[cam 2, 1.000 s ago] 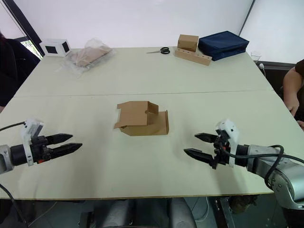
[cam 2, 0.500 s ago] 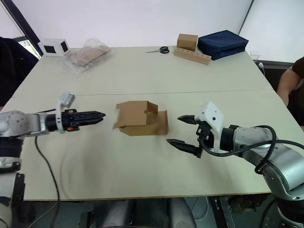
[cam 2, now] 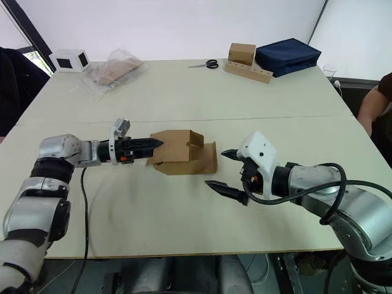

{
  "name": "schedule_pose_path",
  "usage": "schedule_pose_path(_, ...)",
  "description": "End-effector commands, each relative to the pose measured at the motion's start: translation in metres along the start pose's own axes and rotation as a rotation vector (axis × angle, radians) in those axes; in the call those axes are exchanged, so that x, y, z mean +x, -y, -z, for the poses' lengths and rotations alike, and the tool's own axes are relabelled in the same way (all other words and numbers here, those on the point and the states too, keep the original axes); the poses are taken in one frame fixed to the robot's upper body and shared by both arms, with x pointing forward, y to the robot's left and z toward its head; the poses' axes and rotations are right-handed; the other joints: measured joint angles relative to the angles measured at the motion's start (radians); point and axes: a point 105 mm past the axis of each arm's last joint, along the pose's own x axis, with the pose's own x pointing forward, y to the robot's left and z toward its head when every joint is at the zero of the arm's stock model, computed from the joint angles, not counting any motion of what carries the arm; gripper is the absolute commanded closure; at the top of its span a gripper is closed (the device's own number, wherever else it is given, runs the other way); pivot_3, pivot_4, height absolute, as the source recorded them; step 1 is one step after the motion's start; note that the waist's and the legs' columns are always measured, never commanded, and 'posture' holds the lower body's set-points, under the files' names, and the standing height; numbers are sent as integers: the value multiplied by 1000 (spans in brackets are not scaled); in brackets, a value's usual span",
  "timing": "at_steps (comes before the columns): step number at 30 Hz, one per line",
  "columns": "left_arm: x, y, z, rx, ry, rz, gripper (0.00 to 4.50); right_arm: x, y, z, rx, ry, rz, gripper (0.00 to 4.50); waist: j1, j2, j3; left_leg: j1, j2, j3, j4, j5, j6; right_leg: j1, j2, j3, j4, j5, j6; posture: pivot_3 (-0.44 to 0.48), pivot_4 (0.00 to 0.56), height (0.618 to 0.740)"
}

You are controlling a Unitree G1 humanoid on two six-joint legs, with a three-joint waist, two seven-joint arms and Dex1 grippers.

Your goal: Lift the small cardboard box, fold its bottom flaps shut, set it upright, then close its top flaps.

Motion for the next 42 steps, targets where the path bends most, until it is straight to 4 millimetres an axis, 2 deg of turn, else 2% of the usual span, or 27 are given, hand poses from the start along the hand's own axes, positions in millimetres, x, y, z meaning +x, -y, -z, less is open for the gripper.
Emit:
schedule_pose_path(1, 6, 7, -7, 38, 7, 31, 89, -2, -6, -5, -22, 30, -1, 0, -1, 0, 0, 0, 0, 0, 0, 0, 0, 0, 0, 0, 0, 0, 0, 0, 150, 740)
schedule_pose_path(5, 17, 10, -9, 39, 10, 68, 89, -2, -6, 1, -6, 24, 14, 0, -1, 0, 0, 0, 0, 0, 0, 0, 0, 0, 0, 0, 0, 0, 0, 0, 150, 740)
schedule_pose_path(8, 20, 11, -10, 43, 13, 81, 794, -1, -7, 2, 0, 28, 15, 0, -1, 0, 0, 0, 0, 0, 0, 0, 0, 0, 0, 0, 0, 0, 0, 0, 150, 740)
schedule_pose_path(9, 20, 11, -11, 44, 13, 82, 1333, -1, -8, 2, 2, 29, 14, 0, -1, 0, 0, 0, 0, 0, 0, 0, 0, 0, 0, 0, 0, 0, 0, 0, 150, 740)
schedule_pose_path(11, 21, 10, -11, 48, 15, 77, 1997, -1, -8, 3, 5, 30, 14, 0, -1, 0, 0, 0, 0, 0, 0, 0, 0, 0, 0, 0, 0, 0, 0, 0, 150, 740)
schedule_pose_path(19, 29, 14, -8, 58, -2, 111, 1997, -1, -8, 7, 17, 29, 24, 0, 0, 0, 0, 0, 0, 0, 0, 0, 0, 0, 0, 0, 0, 0, 0, 0, 150, 740)
schedule_pose_path(22, 29, 15, -8, 54, -1, 121, 2787, -1, -7, 8, 18, 26, 33, 0, -1, 0, 0, 0, 0, 0, 0, 0, 0, 0, 0, 0, 0, 0, 0, 0, 150, 740)
schedule_pose_path(26, 30, 15, -7, 53, -5, 128, 4383, -1, -5, 9, 20, 28, 40, 0, -1, 0, 0, 0, 0, 0, 0, 0, 0, 0, 0, 0, 0, 0, 0, 0, 150, 740)
schedule_pose_path(32, 29, 21, -7, 98, -9, 142, 4465, -1, -3, 10, 33, 38, 53, 0, 0, 0, 0, 0, 0, 0, 0, 0, 0, 0, 0, 0, 0, 0, 0, 0, 150, 740)
schedule_pose_path(35, 26, 28, -16, 175, 25, 148, 4465, -2, 4, 7, 65, 86, 80, 0, 0, 0, 0, 0, 0, 0, 0, 0, 0, 0, 0, 0, 0, 0, 0, 0, 150, 740)
schedule_pose_path(40, 16, 59, -47, 444, 217, 191, 4465, -15, 37, -16, 167, 291, 205, 0, 0, 0, 0, 0, 0, 0, 0, 1, -1, 0, 0, 0, 1, 0, 0, 0, 150, 740)
schedule_pose_path(42, 12, 77, -48, 566, 201, 224, 4465, -21, 57, -30, 199, 394, 277, 0, 0, 0, 0, 0, 0, 0, 0, 1, -2, 0, -1, 0, 1, 0, 0, 0, 150, 740)
